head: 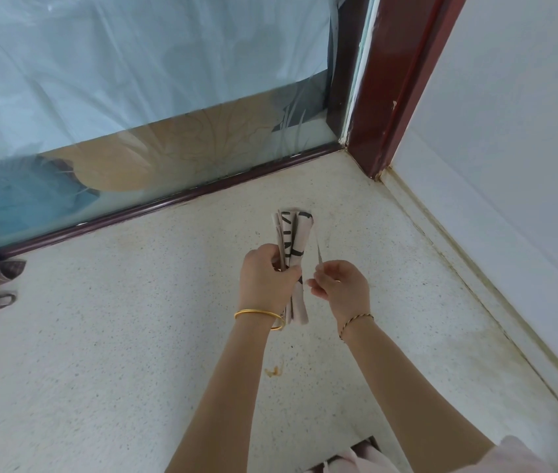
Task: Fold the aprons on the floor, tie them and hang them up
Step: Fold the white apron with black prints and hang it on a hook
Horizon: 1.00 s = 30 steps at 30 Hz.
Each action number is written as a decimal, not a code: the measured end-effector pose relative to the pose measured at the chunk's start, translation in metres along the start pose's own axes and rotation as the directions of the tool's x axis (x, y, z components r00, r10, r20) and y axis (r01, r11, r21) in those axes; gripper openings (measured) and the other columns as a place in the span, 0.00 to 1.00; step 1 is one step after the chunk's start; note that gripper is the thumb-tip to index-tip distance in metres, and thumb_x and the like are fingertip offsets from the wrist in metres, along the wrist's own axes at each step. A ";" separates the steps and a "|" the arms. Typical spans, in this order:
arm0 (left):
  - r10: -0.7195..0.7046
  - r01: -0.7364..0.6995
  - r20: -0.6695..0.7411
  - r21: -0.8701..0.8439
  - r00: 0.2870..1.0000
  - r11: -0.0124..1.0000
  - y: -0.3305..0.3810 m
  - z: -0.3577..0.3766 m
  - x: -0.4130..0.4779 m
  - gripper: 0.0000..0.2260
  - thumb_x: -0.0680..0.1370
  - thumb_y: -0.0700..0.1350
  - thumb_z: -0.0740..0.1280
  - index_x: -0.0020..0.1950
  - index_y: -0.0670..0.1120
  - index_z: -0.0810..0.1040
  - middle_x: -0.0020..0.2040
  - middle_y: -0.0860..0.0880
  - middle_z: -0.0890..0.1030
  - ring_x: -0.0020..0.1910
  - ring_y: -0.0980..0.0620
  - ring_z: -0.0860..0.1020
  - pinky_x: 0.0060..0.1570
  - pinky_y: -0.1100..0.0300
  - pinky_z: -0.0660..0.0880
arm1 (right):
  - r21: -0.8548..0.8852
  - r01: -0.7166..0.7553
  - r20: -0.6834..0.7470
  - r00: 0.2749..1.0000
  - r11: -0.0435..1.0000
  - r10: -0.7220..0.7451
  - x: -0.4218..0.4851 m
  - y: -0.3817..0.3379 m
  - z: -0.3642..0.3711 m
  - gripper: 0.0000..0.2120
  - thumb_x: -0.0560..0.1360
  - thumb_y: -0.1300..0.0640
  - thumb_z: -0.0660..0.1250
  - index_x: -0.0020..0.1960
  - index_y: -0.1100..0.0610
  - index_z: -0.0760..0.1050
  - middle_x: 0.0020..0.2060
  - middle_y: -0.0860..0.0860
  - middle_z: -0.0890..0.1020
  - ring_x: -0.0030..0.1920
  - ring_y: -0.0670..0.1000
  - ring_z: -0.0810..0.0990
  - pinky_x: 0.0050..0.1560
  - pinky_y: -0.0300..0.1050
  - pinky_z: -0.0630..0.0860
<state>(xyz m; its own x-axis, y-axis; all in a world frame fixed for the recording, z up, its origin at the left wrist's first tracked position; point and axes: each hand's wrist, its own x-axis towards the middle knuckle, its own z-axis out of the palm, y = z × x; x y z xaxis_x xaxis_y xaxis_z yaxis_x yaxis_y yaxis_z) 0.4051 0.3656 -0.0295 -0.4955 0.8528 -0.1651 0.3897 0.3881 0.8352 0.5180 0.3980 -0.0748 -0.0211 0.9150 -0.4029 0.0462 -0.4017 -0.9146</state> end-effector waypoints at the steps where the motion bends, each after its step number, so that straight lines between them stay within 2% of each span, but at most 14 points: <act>1: 0.008 -0.008 0.002 0.011 1.000 1.000 0.001 -0.001 -0.001 0.06 0.71 0.41 0.71 0.46 0.43 0.78 0.44 0.48 0.81 0.42 0.51 0.78 0.37 0.64 0.73 | 0.011 -0.010 -0.003 1.000 1.000 0.010 0.001 0.000 0.000 0.07 0.74 0.69 0.65 0.41 0.59 0.73 0.39 0.55 0.79 0.38 0.51 0.82 0.47 0.47 0.81; 3: 0.005 -0.005 0.008 0.006 1.000 1.000 0.003 -0.002 -0.002 0.06 0.71 0.40 0.71 0.45 0.45 0.76 0.43 0.49 0.80 0.42 0.52 0.78 0.36 0.66 0.72 | 0.041 -0.036 -0.003 0.999 0.999 0.036 0.002 0.001 0.000 0.08 0.72 0.69 0.68 0.39 0.60 0.72 0.39 0.56 0.79 0.41 0.54 0.83 0.51 0.51 0.80; 6: 0.000 0.000 0.012 -0.021 1.000 1.000 0.006 -0.003 -0.003 0.08 0.71 0.40 0.72 0.44 0.46 0.74 0.43 0.49 0.80 0.41 0.52 0.78 0.38 0.63 0.75 | 0.054 -0.052 0.010 0.999 0.997 0.052 0.002 0.000 0.001 0.09 0.70 0.69 0.70 0.39 0.61 0.70 0.42 0.61 0.80 0.43 0.57 0.83 0.51 0.51 0.80; 8: 0.001 -0.001 0.002 -0.032 1.000 0.999 0.008 -0.003 -0.004 0.08 0.71 0.40 0.71 0.45 0.46 0.73 0.43 0.49 0.79 0.41 0.52 0.77 0.39 0.62 0.75 | 0.045 -0.043 0.028 0.999 0.998 0.042 -0.001 0.000 0.002 0.09 0.71 0.68 0.69 0.39 0.61 0.70 0.43 0.62 0.81 0.41 0.56 0.83 0.47 0.48 0.81; 11: -0.009 0.008 -0.012 -0.050 1.000 0.999 0.007 -0.003 -0.003 0.08 0.72 0.39 0.71 0.45 0.44 0.72 0.42 0.49 0.78 0.40 0.53 0.77 0.38 0.63 0.75 | -0.053 0.023 0.022 1.000 0.998 -0.022 -0.003 -0.001 0.001 0.10 0.72 0.65 0.70 0.38 0.59 0.69 0.39 0.57 0.80 0.37 0.51 0.83 0.38 0.43 0.81; 13: -0.015 0.014 -0.016 -0.059 1.000 0.998 0.006 -0.004 -0.003 0.09 0.72 0.39 0.71 0.45 0.44 0.72 0.42 0.49 0.78 0.38 0.55 0.75 0.35 0.66 0.73 | -0.084 0.056 0.014 0.998 0.995 -0.055 -0.003 -0.001 -0.002 0.09 0.72 0.66 0.69 0.39 0.59 0.70 0.37 0.55 0.80 0.35 0.50 0.82 0.36 0.42 0.80; 16: -0.014 0.012 -0.027 -0.050 1.000 0.999 0.006 -0.005 -0.003 0.09 0.73 0.40 0.71 0.46 0.43 0.71 0.42 0.49 0.77 0.36 0.57 0.73 0.33 0.69 0.69 | -0.042 0.063 0.012 0.998 0.997 -0.063 -0.003 0.000 -0.004 0.05 0.73 0.66 0.67 0.42 0.59 0.72 0.37 0.56 0.83 0.35 0.51 0.83 0.39 0.45 0.81; 19: 0.002 -0.003 -0.022 -0.038 1.000 0.999 0.008 -0.004 -0.002 0.09 0.73 0.40 0.71 0.46 0.44 0.71 0.42 0.49 0.77 0.35 0.58 0.73 0.33 0.70 0.69 | -0.024 0.064 0.023 0.998 0.998 -0.063 -0.004 -0.001 -0.002 0.04 0.74 0.63 0.68 0.43 0.59 0.73 0.38 0.56 0.83 0.37 0.53 0.84 0.43 0.48 0.82; 22: 0.019 -0.020 -0.017 -0.019 1.000 1.000 0.008 -0.004 -0.002 0.08 0.73 0.41 0.71 0.46 0.44 0.71 0.43 0.48 0.78 0.37 0.57 0.74 0.33 0.70 0.70 | -0.040 0.075 0.030 0.997 0.996 -0.074 -0.005 -0.001 0.000 0.06 0.74 0.59 0.68 0.42 0.61 0.73 0.38 0.56 0.83 0.38 0.52 0.84 0.45 0.50 0.82; 27: 0.029 -0.029 -0.013 0.020 0.999 0.999 0.006 -0.003 -0.003 0.08 0.73 0.41 0.70 0.47 0.43 0.72 0.45 0.47 0.78 0.37 0.56 0.74 0.32 0.71 0.69 | -0.051 0.077 0.040 0.996 0.996 -0.075 -0.002 -0.001 0.001 0.10 0.75 0.62 0.66 0.36 0.60 0.69 0.39 0.60 0.83 0.37 0.54 0.84 0.45 0.53 0.82; 30: 0.025 -0.025 -0.003 0.005 1.000 1.000 0.006 -0.003 -0.004 0.09 0.73 0.41 0.71 0.48 0.43 0.71 0.46 0.46 0.77 0.39 0.56 0.74 0.34 0.70 0.68 | 0.082 0.010 0.082 0.996 0.997 -0.016 -0.001 -0.002 0.003 0.08 0.77 0.63 0.62 0.40 0.61 0.69 0.38 0.59 0.81 0.37 0.55 0.83 0.45 0.52 0.82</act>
<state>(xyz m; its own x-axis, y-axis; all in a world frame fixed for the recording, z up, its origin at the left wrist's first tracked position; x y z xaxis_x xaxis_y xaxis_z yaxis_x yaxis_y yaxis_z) 0.4072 0.3637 -0.0223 -0.4875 0.8614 -0.1427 0.4061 0.3684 0.8363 0.5153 0.3979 -0.0731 -0.1037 0.9153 -0.3892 -0.0357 -0.3945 -0.9182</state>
